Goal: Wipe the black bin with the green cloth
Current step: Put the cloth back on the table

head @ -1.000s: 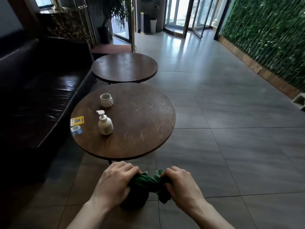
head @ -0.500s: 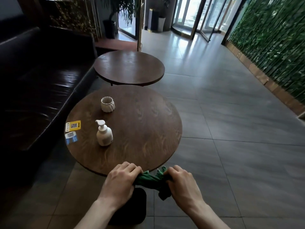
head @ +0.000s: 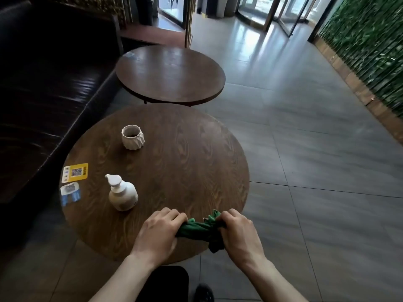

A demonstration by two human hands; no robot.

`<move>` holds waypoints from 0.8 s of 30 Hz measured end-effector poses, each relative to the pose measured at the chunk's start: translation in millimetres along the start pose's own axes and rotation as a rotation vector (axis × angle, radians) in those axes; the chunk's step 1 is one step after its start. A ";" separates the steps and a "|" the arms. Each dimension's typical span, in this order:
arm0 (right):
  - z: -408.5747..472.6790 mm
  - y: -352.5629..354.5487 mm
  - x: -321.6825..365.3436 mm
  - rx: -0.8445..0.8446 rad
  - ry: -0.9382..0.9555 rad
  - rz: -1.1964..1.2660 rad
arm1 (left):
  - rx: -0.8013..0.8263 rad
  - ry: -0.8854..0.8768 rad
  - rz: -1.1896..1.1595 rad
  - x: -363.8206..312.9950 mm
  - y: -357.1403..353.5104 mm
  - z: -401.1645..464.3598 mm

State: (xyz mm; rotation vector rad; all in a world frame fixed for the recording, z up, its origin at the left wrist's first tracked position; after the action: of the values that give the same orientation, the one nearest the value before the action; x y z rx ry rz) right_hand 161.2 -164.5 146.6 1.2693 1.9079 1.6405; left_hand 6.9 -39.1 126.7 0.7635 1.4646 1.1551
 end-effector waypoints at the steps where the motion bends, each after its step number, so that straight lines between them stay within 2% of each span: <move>1: 15.0 -2.0 0.1 -0.009 0.010 -0.003 | 0.010 0.012 0.004 6.9 -4.2 10.1; 9: 158.6 -52.5 -1.5 -0.041 0.168 -0.099 | -0.029 0.194 0.000 83.5 -59.8 98.1; 10: 170.4 -61.8 -3.0 -0.033 0.190 -0.126 | 0.004 0.231 0.002 91.3 -69.9 104.0; 14: 207.2 -102.3 -15.0 0.113 0.255 -0.178 | 0.152 0.252 0.066 108.7 -114.5 119.6; 19: 223.0 -138.9 -27.2 0.230 0.392 -0.254 | 0.202 0.290 0.081 108.7 -152.8 127.4; 24: 213.0 -165.1 -50.2 0.338 0.411 -0.227 | 0.256 0.334 0.052 106.0 -178.7 121.3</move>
State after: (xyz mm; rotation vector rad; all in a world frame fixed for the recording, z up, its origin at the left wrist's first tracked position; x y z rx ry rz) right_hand 276.0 -61.4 -80.0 0.8175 2.5570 1.5968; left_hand 122.4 30.2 -72.7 0.8129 1.9079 1.1885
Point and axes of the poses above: each hand's wrist, its own z-axis towards the middle knuckle, its own y-axis out of the back of the hand, x = y × z, the point moved 5 cm from there along z, towards the middle knuckle, and after that the axes turned 15 degrees about -y, right-handed, at the moved point
